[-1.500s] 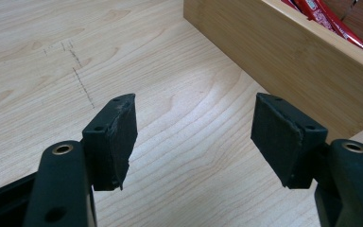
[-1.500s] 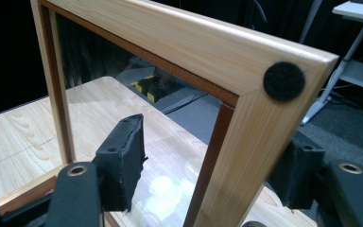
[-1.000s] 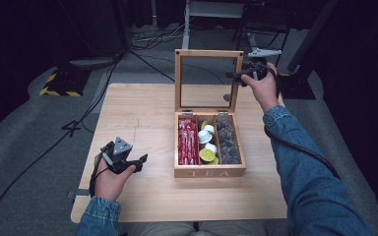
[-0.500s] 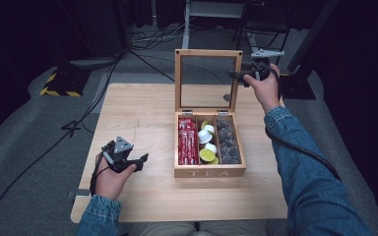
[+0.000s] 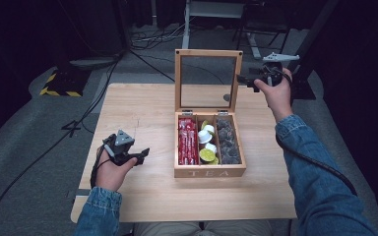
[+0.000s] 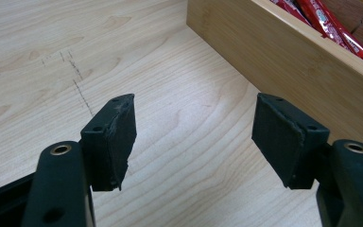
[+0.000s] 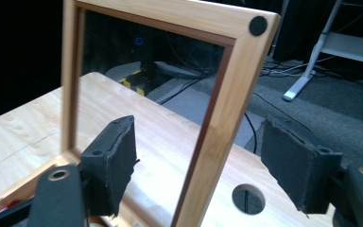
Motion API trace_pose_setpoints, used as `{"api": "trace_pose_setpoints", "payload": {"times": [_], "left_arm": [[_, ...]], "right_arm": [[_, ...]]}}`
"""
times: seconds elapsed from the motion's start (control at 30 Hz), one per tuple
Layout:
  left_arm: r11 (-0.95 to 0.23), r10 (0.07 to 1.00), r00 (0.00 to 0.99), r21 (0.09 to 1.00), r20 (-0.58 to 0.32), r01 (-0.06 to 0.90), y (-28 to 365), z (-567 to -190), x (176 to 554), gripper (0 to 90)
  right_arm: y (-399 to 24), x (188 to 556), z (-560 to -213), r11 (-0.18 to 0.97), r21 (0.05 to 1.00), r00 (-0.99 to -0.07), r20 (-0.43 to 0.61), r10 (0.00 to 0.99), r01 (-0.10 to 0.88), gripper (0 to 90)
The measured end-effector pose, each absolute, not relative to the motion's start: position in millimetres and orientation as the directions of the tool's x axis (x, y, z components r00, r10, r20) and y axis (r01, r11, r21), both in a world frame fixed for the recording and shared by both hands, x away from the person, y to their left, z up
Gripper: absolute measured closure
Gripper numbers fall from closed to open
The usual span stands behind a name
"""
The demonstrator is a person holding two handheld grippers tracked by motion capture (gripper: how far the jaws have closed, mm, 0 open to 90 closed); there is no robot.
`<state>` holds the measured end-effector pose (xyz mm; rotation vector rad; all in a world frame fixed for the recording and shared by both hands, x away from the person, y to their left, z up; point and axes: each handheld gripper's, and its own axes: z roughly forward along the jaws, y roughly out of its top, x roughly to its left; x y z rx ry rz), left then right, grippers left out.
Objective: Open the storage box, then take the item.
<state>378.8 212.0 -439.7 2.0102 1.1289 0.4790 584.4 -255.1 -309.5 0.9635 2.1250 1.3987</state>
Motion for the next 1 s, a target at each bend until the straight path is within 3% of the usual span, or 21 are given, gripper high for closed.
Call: {"api": "trace_pose_setpoints", "payload": {"times": [0.4,0.73,1.0], "left_arm": [[-0.330,0.828,0.558,0.749,-0.062,0.574,209.3,-448.9,382.6,31.4],[-0.331,0.831,0.553,0.746,-0.060,0.578,211.6,-449.8,380.4,30.3],[-0.336,0.836,0.545,0.722,-0.068,0.605,215.7,-463.3,374.5,28.9]], "right_arm": [[-254.5,522.4,-298.7,0.254,0.924,-0.729,0.037,0.684,0.285,34.0],[-232.1,480.8,-315.6,0.267,0.926,-0.794,0.054,0.606,0.267,32.9],[-211.6,458.2,-333.2,0.286,0.913,-0.818,0.084,0.569,0.293,37.4]]}}
